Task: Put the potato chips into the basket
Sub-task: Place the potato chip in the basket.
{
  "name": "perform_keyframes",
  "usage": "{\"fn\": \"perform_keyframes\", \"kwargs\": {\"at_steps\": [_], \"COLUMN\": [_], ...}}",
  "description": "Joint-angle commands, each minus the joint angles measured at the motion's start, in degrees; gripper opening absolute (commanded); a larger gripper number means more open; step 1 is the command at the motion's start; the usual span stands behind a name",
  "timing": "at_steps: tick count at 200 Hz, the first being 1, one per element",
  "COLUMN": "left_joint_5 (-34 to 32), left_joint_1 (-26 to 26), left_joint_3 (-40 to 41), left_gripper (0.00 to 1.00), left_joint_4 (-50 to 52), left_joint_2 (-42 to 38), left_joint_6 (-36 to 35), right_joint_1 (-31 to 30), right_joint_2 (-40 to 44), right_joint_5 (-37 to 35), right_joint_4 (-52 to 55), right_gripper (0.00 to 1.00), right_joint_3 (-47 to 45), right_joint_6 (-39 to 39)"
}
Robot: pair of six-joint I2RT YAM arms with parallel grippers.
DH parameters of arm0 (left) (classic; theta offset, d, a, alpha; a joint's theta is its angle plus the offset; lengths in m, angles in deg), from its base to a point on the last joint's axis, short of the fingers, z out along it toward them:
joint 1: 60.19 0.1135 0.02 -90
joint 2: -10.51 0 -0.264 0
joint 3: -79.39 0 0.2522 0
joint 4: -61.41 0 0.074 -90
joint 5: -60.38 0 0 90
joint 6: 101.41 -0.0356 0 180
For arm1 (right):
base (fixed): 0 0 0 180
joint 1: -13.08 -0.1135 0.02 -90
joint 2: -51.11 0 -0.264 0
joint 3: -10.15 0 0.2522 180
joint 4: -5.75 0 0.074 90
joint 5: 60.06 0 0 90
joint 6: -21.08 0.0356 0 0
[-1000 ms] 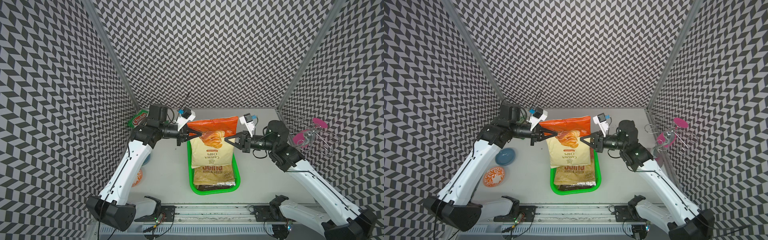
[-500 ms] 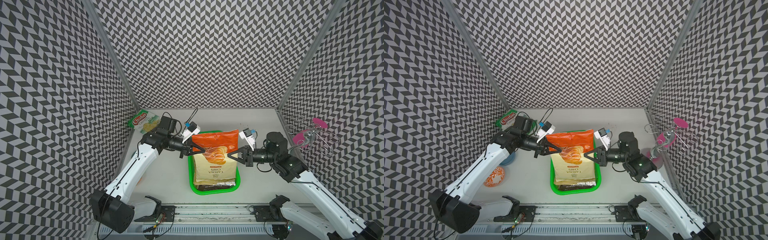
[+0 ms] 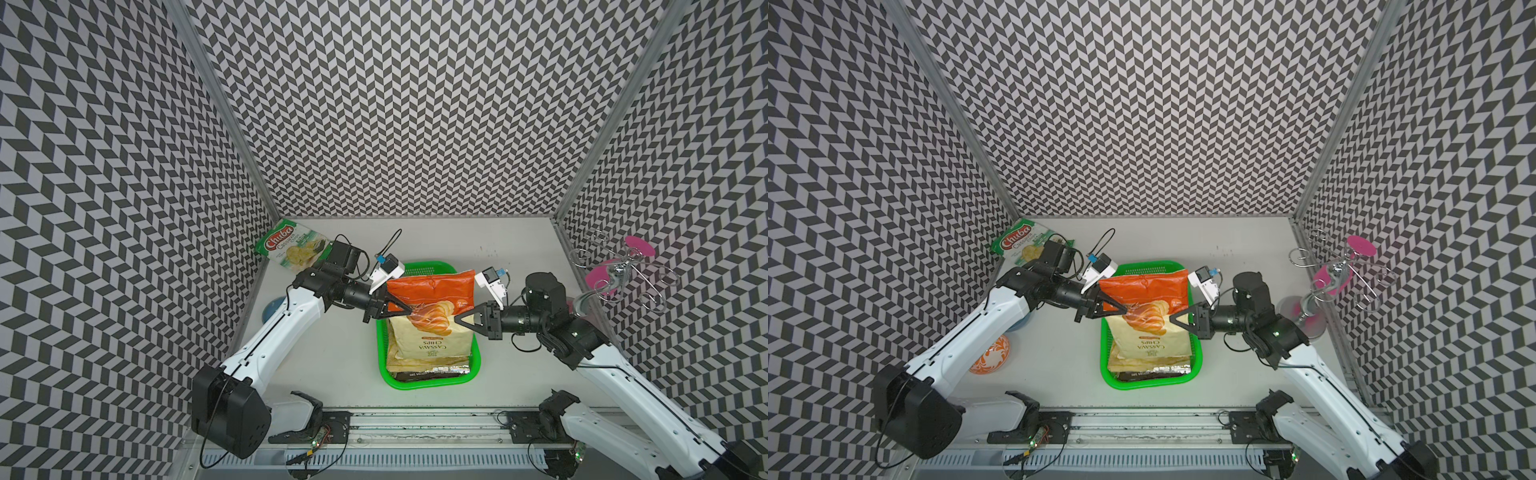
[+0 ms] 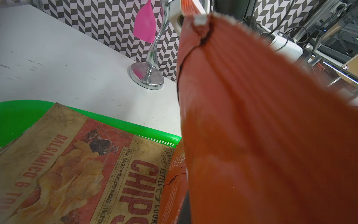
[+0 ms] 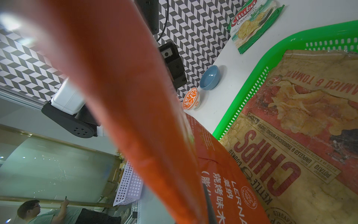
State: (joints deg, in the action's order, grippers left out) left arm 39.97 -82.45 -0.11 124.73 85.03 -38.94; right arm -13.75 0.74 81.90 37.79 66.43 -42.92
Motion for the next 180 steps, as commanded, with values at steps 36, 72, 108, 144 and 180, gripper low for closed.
{"fn": "perform_keyframes", "kwargs": {"at_steps": [36, 72, 108, 144, 180], "left_joint_5": [-0.35, -3.13, -4.37, -6.26, -7.97], "left_joint_1": [-0.84, -3.18, -4.95, -6.49, -7.43], "left_joint_3": [-5.68, -4.96, -3.42, -2.17, -2.42], "left_gripper": [0.00, 0.00, 0.00, 0.00, 0.00], "left_joint_4": [11.84, 12.08, 13.42, 12.72, 13.16], "left_joint_2": [-5.58, -9.40, -10.01, -10.77, -10.87], "left_joint_6": [-5.63, -3.77, -3.76, -3.42, -3.69], "right_joint_1": [0.74, 0.81, 0.74, 0.75, 0.75], "right_joint_2": [6.69, 8.25, 10.13, 12.16, 14.27], "right_joint_5": [2.61, 3.59, 4.25, 4.09, 4.46], "right_joint_4": [2.18, 4.13, 5.38, 7.09, 5.71], "right_gripper": [0.00, 0.00, 0.00, 0.00, 0.00], "right_joint_3": [3.08, 2.62, 1.38, 0.17, -3.41], "right_joint_6": [-0.87, -0.41, 0.74, 1.31, 3.93]}}
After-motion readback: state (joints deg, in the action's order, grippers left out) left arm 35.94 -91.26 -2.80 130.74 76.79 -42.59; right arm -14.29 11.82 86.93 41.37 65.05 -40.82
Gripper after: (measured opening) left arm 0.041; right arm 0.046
